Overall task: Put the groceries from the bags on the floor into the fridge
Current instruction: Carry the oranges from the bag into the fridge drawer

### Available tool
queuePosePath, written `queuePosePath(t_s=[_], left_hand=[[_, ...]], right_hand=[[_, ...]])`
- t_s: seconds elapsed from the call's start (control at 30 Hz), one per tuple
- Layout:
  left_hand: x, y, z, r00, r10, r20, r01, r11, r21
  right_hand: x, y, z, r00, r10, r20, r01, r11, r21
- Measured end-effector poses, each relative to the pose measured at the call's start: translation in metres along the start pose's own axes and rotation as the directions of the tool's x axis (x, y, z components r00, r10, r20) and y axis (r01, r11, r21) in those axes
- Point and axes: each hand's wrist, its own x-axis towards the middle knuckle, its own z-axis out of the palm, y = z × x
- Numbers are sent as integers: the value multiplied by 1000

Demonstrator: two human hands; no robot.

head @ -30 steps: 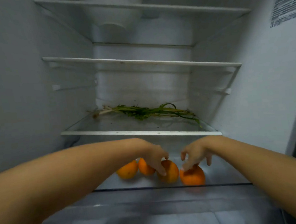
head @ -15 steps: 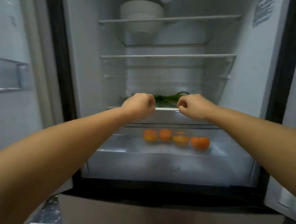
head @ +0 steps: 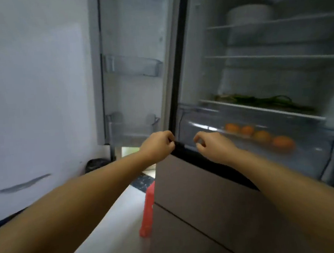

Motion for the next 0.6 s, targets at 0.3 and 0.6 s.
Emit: queuePosePath(t_s=[0.3,0.6], left_hand=[[-283,-144,-23,807,-590,11,590,807,3],[-575,-255,-181,426,-886,-183,902,432,13]], right_hand=[[-110,-211,191,872,-320,371,240,939,246],[-240,-484,260,583,-698,416,577,716,393]])
